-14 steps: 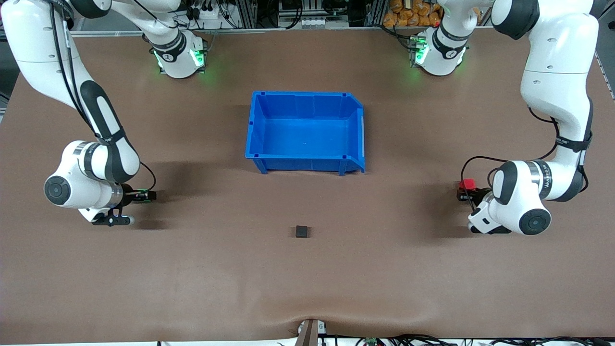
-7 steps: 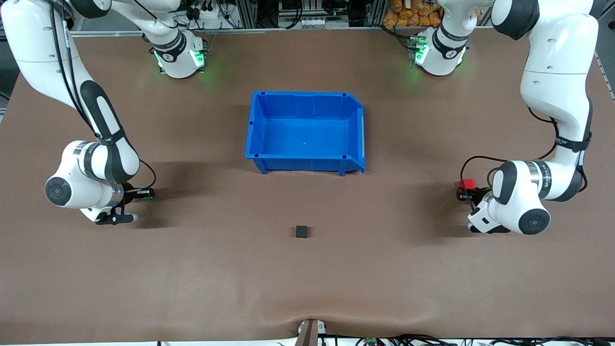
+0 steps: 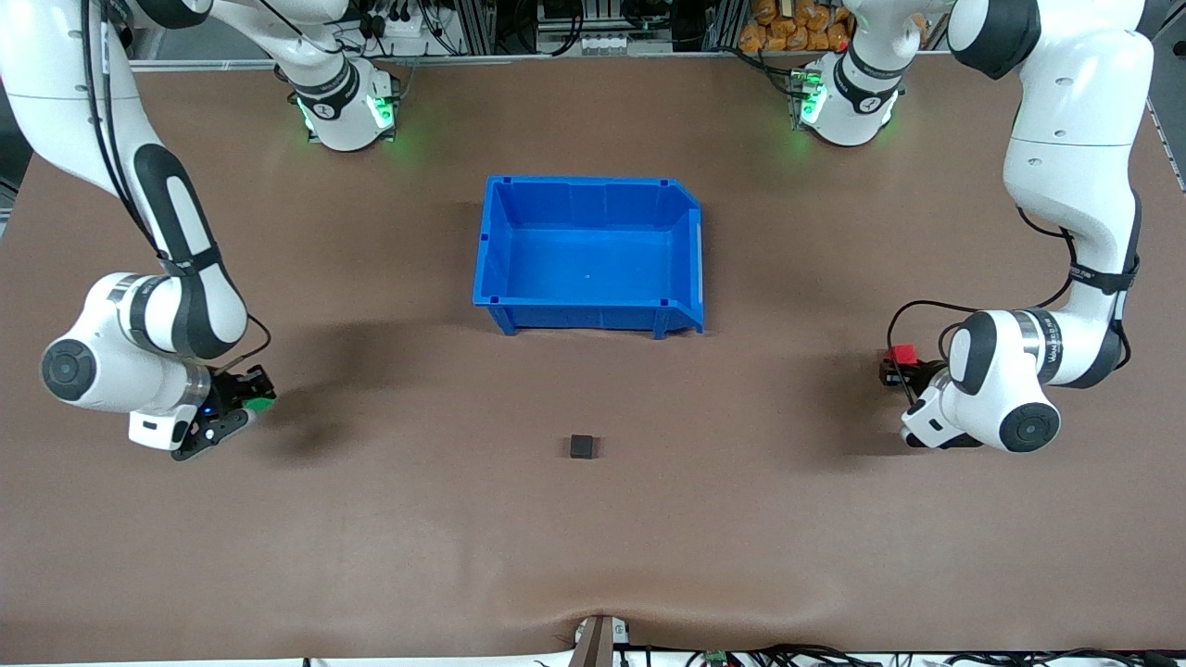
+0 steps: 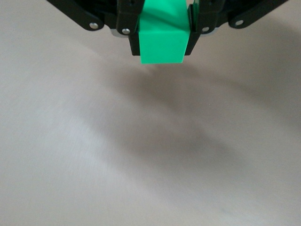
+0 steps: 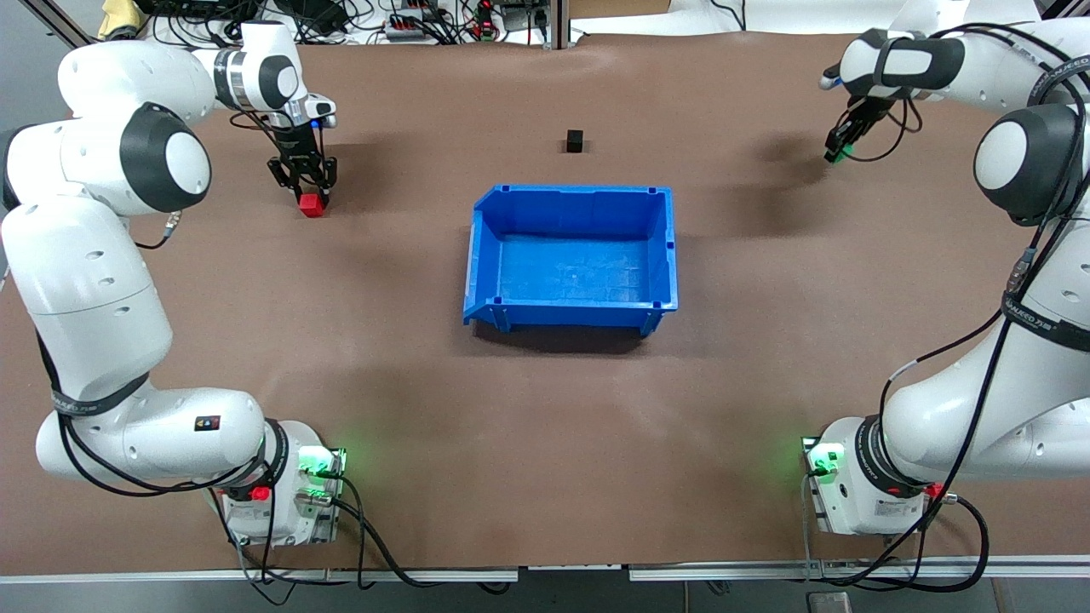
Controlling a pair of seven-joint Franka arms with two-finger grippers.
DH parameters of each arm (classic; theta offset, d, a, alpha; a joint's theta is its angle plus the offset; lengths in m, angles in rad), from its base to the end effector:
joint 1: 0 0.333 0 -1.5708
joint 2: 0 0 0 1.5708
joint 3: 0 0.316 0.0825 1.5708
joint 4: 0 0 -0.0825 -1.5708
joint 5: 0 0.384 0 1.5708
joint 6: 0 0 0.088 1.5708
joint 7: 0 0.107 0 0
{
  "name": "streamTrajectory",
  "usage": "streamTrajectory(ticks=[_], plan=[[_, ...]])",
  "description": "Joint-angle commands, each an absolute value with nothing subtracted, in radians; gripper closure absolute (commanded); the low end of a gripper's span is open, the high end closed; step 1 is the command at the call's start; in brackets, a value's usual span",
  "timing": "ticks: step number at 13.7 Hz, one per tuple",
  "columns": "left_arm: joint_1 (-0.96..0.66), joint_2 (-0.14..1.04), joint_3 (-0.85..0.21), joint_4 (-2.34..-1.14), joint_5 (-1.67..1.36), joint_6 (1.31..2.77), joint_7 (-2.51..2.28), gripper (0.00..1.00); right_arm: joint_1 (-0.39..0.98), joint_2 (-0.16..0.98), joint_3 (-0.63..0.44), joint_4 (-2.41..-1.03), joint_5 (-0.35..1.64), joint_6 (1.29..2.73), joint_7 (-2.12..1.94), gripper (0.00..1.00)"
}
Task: Attach green and red cubes to black cube
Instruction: 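Close the left gripper on the red cube while the right gripper grasps the green cube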
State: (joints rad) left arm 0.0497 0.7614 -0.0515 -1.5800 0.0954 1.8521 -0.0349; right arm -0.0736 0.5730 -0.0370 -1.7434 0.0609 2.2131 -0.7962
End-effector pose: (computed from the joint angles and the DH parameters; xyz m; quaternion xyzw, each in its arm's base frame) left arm 0.6384 0.0093 0.1613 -0.9702 0.0053 0.2409 0.0267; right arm 0.6517 -0.0684 0.2386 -0.9461 -0.3196 0.0403 0.0344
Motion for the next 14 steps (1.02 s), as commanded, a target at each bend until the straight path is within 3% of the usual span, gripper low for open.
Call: streamTrajectory(ticks=[1, 8, 14], plan=[[0.055, 0.756, -0.055, -1.588, 0.078, 1.85, -0.028, 0.65, -0.077, 0.558, -0.029, -1.677, 0.029, 2.194, -0.98, 0.93], [0.052, 0.743, -0.055, -1.574, 0.04, 1.85, -0.04, 1.0, -0.041, 0.561, -0.023, -1.571, -0.034, 2.198, -1.344, 0.93], [0.077, 0.738, -0.055, -1.45, -0.032, 1.806, -0.058, 1.0, -0.009, 0.563, -0.023, -1.542, -0.032, 2.198, -1.376, 0.93]])
